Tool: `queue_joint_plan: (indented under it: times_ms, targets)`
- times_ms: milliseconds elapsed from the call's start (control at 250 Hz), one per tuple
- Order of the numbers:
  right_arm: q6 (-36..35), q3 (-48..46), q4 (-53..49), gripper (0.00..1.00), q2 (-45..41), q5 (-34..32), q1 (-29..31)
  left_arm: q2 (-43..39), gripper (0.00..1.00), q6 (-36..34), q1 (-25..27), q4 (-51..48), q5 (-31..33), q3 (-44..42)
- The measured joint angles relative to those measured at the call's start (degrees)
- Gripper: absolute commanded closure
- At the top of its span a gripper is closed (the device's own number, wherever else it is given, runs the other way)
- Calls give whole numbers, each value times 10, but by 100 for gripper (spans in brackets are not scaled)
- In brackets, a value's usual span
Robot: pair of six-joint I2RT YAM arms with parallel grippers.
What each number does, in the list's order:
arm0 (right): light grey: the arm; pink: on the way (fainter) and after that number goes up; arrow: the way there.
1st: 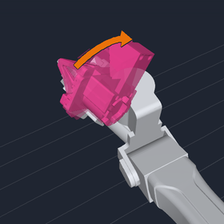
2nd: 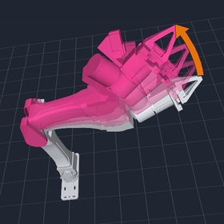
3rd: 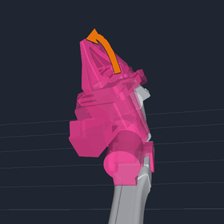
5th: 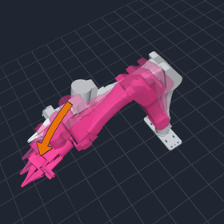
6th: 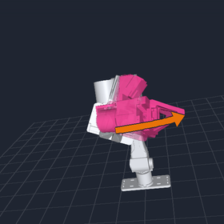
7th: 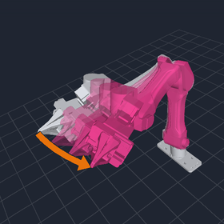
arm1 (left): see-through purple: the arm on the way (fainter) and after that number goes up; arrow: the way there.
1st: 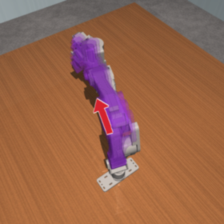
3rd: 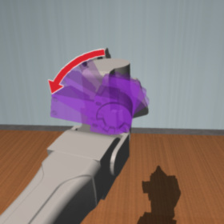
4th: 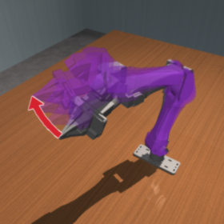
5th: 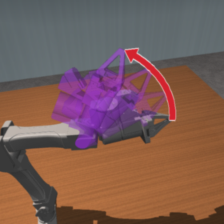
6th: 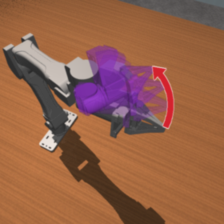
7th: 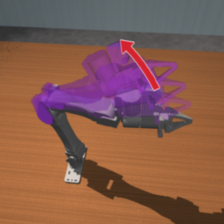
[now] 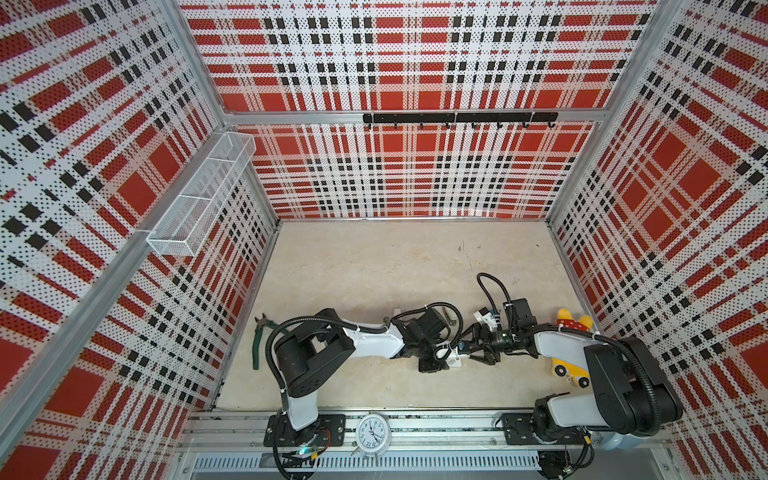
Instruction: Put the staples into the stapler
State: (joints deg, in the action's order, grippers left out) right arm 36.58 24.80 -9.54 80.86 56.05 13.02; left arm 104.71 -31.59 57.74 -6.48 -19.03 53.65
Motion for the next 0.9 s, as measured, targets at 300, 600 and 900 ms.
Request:
queue_joint_plan:
  times_ms: [300,600,900]
  targets:
    - [26,-22,34,26,1,-4,4,0,63,-2,1,14,-6,-7]
    - [48,-43,32,38,-30,-17,4,0,63,-4,3,35,-13,-17]
    - [68,-92,35,43,-58,-9,15,0,63,18,-2,44,2,-17]
